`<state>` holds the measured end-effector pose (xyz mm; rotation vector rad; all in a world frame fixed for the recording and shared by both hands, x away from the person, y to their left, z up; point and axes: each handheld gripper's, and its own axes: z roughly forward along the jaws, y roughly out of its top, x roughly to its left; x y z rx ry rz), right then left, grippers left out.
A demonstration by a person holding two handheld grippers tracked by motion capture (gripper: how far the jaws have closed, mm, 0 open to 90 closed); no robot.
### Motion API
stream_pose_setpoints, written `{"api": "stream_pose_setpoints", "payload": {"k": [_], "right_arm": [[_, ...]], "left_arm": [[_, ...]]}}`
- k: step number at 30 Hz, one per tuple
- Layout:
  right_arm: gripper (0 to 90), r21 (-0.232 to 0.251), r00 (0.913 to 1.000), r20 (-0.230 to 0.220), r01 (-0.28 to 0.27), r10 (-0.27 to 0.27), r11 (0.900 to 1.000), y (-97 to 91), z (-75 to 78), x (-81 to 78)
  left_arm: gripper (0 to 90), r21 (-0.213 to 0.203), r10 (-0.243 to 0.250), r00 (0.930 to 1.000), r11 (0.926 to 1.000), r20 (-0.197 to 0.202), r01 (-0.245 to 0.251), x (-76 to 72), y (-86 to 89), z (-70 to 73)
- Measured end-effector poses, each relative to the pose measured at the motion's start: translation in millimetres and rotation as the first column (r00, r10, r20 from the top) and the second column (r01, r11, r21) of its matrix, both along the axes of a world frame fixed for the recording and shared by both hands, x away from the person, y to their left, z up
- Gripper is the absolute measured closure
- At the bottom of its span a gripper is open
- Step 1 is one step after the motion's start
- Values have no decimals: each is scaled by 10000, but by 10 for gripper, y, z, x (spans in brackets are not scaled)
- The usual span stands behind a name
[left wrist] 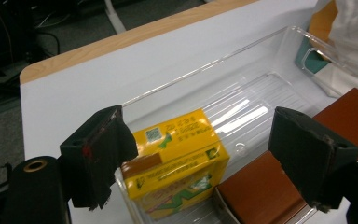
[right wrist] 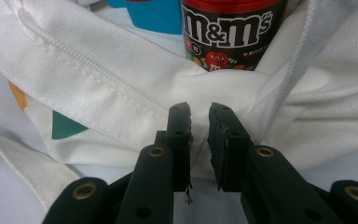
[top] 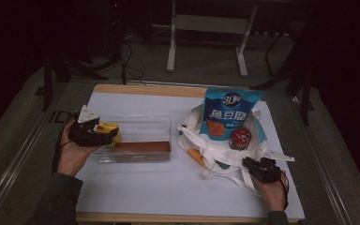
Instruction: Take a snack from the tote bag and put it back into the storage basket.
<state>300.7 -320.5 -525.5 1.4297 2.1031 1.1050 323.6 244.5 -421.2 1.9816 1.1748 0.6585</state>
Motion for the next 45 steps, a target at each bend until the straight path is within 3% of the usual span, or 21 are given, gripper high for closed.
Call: {"api": "stream_pose_setpoints", "payload": {"k": [9,15,26,34,45], "right_arm": [[785,-21,10000,5,-2,2,10000,2,2,0],[785,-58,10000,22,5,-5,10000,5,4,-2],[785,-69,10000,3,-6,6,10000,7,11,2],[788,-402,9999,103,-70,74,9992,30,54,-5],[791,-421,9993,273,-252,264,9988,4,218,-3]], "left_arm": [[191,53,-362,9992,9993,168,362,0,-98,33],[277,-293,-596,9973,9977,422,609,-18,-132,57],[420,-313,-1332,9894,9903,583,1351,-43,-290,51],[425,-547,-1706,9826,9831,732,1748,-42,-411,28],[423,-505,-2030,9782,9774,442,2051,-6,-538,-52]]}}
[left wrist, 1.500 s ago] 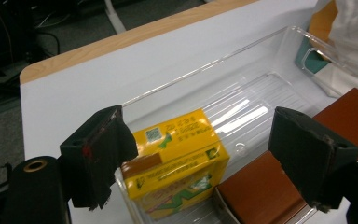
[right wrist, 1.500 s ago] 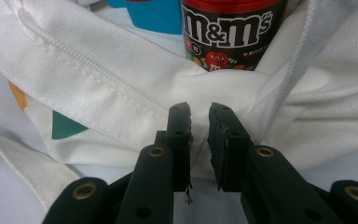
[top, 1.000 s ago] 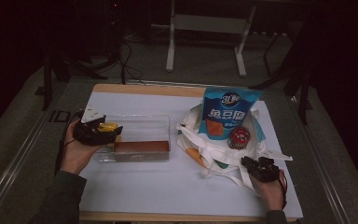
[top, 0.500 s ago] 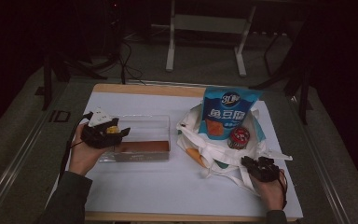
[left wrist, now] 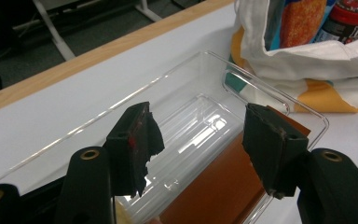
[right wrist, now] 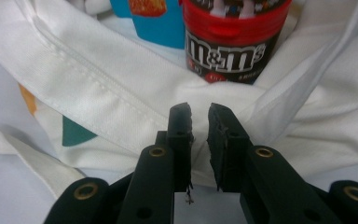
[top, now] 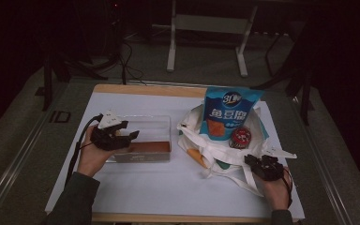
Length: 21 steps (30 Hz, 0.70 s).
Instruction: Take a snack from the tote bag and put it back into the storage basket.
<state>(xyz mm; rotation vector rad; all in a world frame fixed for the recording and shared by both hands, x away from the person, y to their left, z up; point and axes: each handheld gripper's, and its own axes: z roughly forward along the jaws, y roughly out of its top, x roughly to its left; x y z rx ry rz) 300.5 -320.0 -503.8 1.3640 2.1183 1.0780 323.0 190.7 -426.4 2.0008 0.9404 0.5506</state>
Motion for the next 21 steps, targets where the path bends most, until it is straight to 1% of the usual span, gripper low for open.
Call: {"api": "stream_pose_setpoints", "payload": {"k": [2,5,10,12,14,16,19,21], "right_arm": [[790,64,10000,62,-21,21,10000,-15,45,1],[791,18,9998,196,-86,86,10000,-31,128,11],[803,-200,9989,354,-302,309,9993,-41,293,54],[812,-218,9984,399,-396,404,9990,-55,358,86],[825,-214,9980,455,-422,432,9989,-77,420,130],[853,-372,9978,544,-358,378,9987,-103,478,178],[882,-472,9978,581,-287,314,9985,-145,549,253],[896,-443,9976,586,-357,382,9984,-167,594,294]], "left_arm": [[420,-24,-76,10000,10000,-47,76,-4,-17,-8],[416,-99,-124,9999,9999,-80,124,-20,-40,-24],[420,-270,-403,9991,9988,-121,399,-59,-85,-60],[420,-229,-523,9986,9984,-107,521,-76,-105,-67],[420,-310,-599,9982,9977,-101,596,-96,-126,-73],[420,-355,-725,9973,9968,-91,722,-118,-145,-79],[420,-363,-910,9958,9952,-55,907,-156,-170,-84],[421,-485,-1023,9947,9936,-52,1020,-185,-186,-91]]}}
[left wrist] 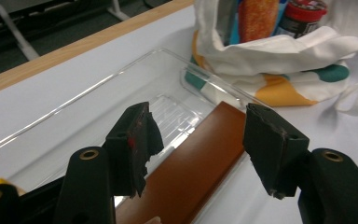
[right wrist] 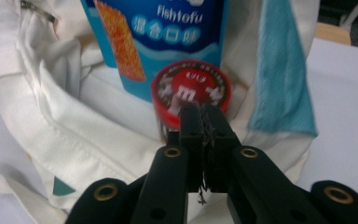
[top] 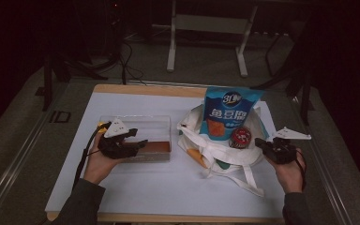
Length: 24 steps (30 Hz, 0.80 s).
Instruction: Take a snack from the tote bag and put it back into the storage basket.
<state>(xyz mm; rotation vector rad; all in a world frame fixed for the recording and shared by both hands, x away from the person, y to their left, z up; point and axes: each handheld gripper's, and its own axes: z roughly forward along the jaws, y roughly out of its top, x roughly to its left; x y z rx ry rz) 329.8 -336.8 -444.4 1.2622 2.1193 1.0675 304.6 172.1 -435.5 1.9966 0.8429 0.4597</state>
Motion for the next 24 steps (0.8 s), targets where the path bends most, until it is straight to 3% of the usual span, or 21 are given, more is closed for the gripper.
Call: {"api": "stream_pose_setpoints", "payload": {"k": [7,15,18,24], "right_arm": [[899,125,9998,-128,-131,132,9998,-74,113,126],[900,-503,9994,-218,-293,282,9983,-25,261,301],[900,-712,9990,-341,-299,275,9970,-25,275,384],[900,-677,9981,-595,-197,157,9975,-73,236,517]], "left_arm": [[396,-237,-431,9991,9988,-7,431,-83,-45,-48],[394,-180,-818,9966,9965,-50,817,-160,-137,-110],[402,-58,-1034,9946,9946,-65,1033,-189,-171,-139],[417,-45,-1242,9922,9923,-100,1242,-218,-201,-192]]}}
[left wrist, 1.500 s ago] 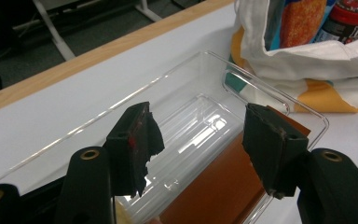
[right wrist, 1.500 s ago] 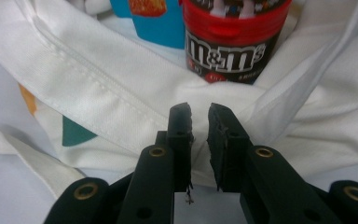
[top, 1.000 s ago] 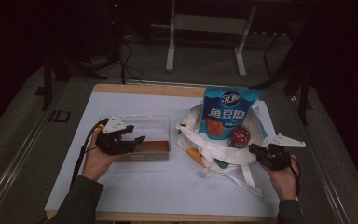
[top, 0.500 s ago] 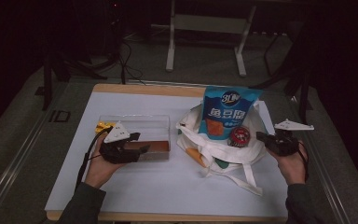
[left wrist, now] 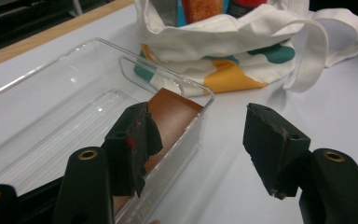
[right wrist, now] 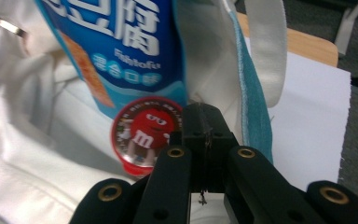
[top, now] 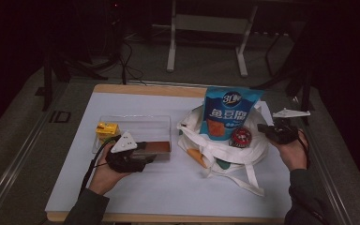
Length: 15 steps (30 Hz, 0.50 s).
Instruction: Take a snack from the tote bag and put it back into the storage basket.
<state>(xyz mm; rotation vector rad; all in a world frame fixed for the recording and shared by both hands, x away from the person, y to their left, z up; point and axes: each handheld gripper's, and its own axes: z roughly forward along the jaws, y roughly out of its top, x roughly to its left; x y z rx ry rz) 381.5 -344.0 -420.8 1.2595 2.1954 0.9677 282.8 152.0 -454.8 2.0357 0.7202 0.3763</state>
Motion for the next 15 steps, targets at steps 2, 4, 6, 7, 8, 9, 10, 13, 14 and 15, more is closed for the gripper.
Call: {"api": "stream_pose_setpoints", "payload": {"k": [2,4,6,7,8,9,10,13,14,15], "right_arm": [[900,-13,10000,-53,49,-49,10000,-16,-5,31],[900,-55,9998,-130,145,-146,9999,-46,-7,61],[900,-186,9994,-219,277,-281,9994,-89,-4,87],[900,-196,9991,-248,348,-353,9992,-114,0,99],[900,-189,9988,-278,392,-398,9991,-134,7,105],[900,-221,9986,-300,431,-437,9988,-147,15,109],[900,-286,9985,-313,432,-441,9987,-151,23,113],[900,-437,9989,-295,360,-373,9984,-137,47,121],[900,-457,9990,-289,335,-349,9984,-127,55,122],[900,-475,9991,-274,304,-317,9984,-119,61,124]], "left_arm": [[418,13,-57,10000,10000,-35,57,-4,0,-18],[418,-11,-68,10000,10000,-69,68,-10,-5,-37],[418,-98,-130,9999,9999,-95,129,-17,-7,-56],[418,-114,-157,9998,9998,-114,156,-22,-13,-69],[418,-112,-201,9998,9997,-94,200,-26,-20,-84],[418,-77,-236,9997,9997,-115,235,-30,-25,-95],[418,-96,-262,9995,9996,-148,260,-34,-34,-109],[418,-92,-371,9991,9993,-190,369,-39,-51,-143],[418,-122,-418,9988,9991,-252,415,-36,-52,-152],[418,-125,-431,9986,9990,-297,428,-34,-56,-160]]}}
